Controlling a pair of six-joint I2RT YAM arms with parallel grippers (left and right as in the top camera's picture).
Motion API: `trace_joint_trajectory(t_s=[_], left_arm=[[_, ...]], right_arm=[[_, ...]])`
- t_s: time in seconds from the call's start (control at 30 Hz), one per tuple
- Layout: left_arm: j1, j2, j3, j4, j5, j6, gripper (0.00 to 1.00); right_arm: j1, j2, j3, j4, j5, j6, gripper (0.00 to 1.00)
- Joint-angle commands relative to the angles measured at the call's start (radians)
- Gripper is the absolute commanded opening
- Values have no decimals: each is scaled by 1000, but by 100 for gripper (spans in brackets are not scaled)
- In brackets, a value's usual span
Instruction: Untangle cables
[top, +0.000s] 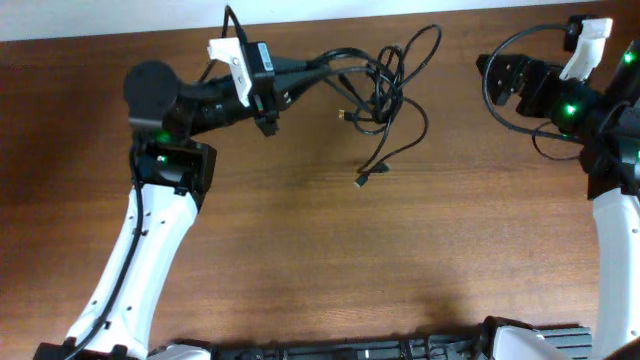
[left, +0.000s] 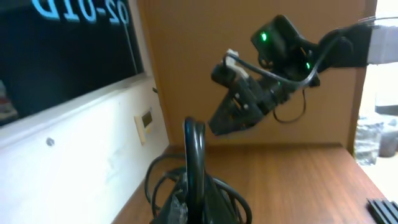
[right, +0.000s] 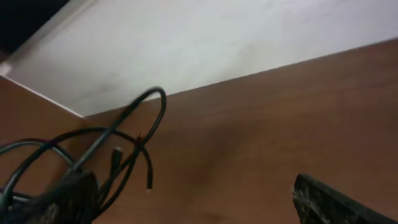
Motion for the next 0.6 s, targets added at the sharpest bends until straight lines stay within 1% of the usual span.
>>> trace_joint_trajectory(t_s=[0.0,0.1,0.13,0.2,0.3,0.37,0.53,0.57], left_arm=[[-2,-16,10,127,-35,-199,0],[-2,-16,10,193,-60,-277,0],[-5,-16,10,196,-60,-277,0],[-13,-16,10,199,-60,-277,0],[-20,-16,10,213,-64,-277,0],[-20,-16,10,213,-87,-277,0],[-20,-16,10,270,-90,-280,0],[-20,-16,10,279,-90,-280,0]], right_arm=[[-6,48,12,0,-146,78,99],[11,122,12,34,-322,133,99],[33,158,12,88,-401,164,99],[76,205,12,195,-486,245,99],[155,244,12,309,-540,338,99],[206,246,12,320,-540,363,100],[274,246,12,326,-539,388,79],[284,246,12,327,-539,389,77]])
